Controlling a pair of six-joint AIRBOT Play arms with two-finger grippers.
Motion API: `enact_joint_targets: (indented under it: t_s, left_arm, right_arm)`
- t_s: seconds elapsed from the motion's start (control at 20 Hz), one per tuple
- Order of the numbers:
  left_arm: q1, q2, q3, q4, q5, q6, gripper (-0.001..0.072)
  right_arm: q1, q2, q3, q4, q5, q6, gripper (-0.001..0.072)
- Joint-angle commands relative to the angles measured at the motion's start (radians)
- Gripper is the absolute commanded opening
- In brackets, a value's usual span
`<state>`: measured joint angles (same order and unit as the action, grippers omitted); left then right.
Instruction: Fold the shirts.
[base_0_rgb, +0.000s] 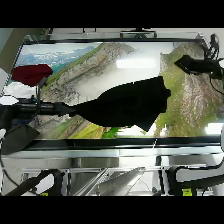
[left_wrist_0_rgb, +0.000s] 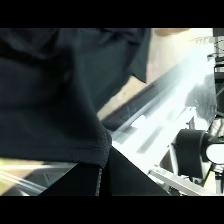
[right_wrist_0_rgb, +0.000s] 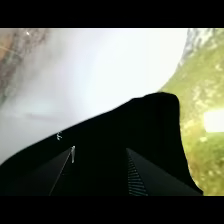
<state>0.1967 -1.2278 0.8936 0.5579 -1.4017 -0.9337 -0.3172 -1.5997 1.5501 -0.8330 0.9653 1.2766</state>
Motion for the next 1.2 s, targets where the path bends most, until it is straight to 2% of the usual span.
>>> enact_joint_targets:
  t_s: [0.0,0.15,0.3,0.55,0.75,1.15]
  left_arm:
    - [0.001,-0.142,0.028,0.000,0.044,0.066,0.0020]
    - [0.001,-0.258,0.099,0.000,0.014,0.072,0.0019]
    - [0.001,-0.313,0.132,0.000,-0.024,0.072,0.0018]
    - [0.001,-0.312,0.131,0.016,-0.036,0.072,0.0019]
    - [0.001,-0.312,0.131,0.026,-0.053,0.069,0.0019]
    - [0.001,-0.312,0.131,0.026,-0.066,0.069,0.0019]
  right_arm:
    - [-0.065,-0.050,0.001,-0.081,0.170,-0.005,0.0386]
    - [-0.127,-0.050,-0.050,-0.140,0.373,0.011,0.0386]
    - [-0.161,-0.050,-0.185,-0.140,0.439,0.023,0.0386]
    - [-0.156,-0.050,-0.415,-0.131,0.340,0.022,0.0385]
    - [-0.151,-0.051,-0.462,-0.121,0.294,0.019,0.0386]
    - [-0.077,-0.102,-0.465,0.124,0.132,-0.043,0.0385]
